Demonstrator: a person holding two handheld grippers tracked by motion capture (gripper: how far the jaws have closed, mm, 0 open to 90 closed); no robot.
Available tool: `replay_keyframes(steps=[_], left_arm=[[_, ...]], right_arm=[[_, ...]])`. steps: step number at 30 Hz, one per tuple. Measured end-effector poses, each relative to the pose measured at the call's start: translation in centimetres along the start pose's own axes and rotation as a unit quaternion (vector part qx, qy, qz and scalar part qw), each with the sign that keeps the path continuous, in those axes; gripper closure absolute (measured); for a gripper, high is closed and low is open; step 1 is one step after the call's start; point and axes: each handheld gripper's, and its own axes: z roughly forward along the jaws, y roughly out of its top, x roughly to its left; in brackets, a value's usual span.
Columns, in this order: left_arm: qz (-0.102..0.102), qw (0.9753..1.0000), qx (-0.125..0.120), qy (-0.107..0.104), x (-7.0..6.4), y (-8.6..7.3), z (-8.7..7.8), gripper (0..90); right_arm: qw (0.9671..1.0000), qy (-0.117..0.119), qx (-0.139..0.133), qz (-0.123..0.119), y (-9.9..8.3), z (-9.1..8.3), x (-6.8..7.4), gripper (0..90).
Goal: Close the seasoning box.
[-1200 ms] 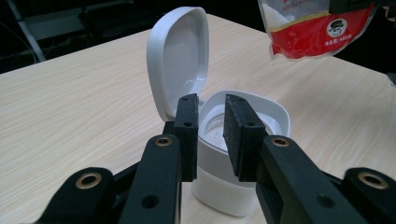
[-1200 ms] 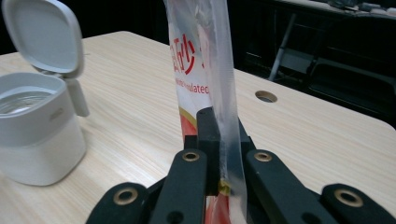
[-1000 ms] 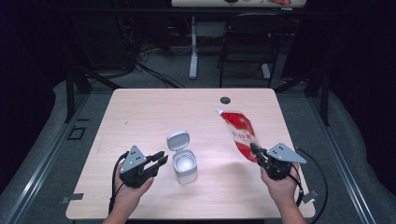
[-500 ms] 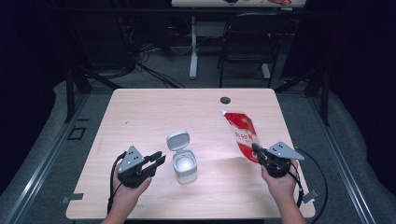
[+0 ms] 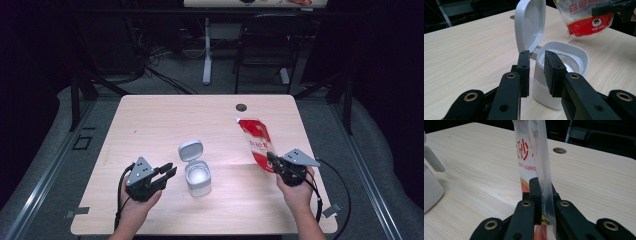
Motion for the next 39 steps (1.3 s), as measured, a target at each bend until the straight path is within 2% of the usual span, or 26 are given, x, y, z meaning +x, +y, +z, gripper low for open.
replay_keyframes(steps=[6, 13, 20, 28, 36, 39], left_arm=[[0.0, 1.0, 0.001, 0.001, 0.1, 0.0, -0.1, 75.4], [0.0, 1.0, -0.001, 0.002, 0.1, 0.1, -0.1, 75.4], [0.001, 1.0, -0.003, 0.0, 0.1, 0.3, -0.1, 75.0], [0.001, 0.9999, -0.01, -0.005, 0.2, 0.5, 0.2, 74.3], [-0.001, 0.9999, -0.014, -0.01, 0.3, 0.9, 0.4, 73.7], [-0.003, 0.9998, -0.017, -0.012, 0.2, 1.0, 0.5, 72.5]], right_arm=[[0.9999, 0.004, 0.01, 0.005, -0.5, 0.6, -0.4, 88.9], [0.9998, 0.007, 0.006, 0.017, -0.9, 0.5, -0.8, 88.6], [0.9999, 0.008, 0.014, 0.005, -1.1, 0.2, -0.7, 86.7], [0.9995, 0.016, 0.027, 0.009, -1.8, -0.5, -1.2, 82.8], [0.9992, 0.022, 0.029, 0.016, -2.3, -1.4, -1.6, 73.9], [0.9992, 0.02, 0.032, 0.013, -2.5, -1.7, -1.5, 65.1]])
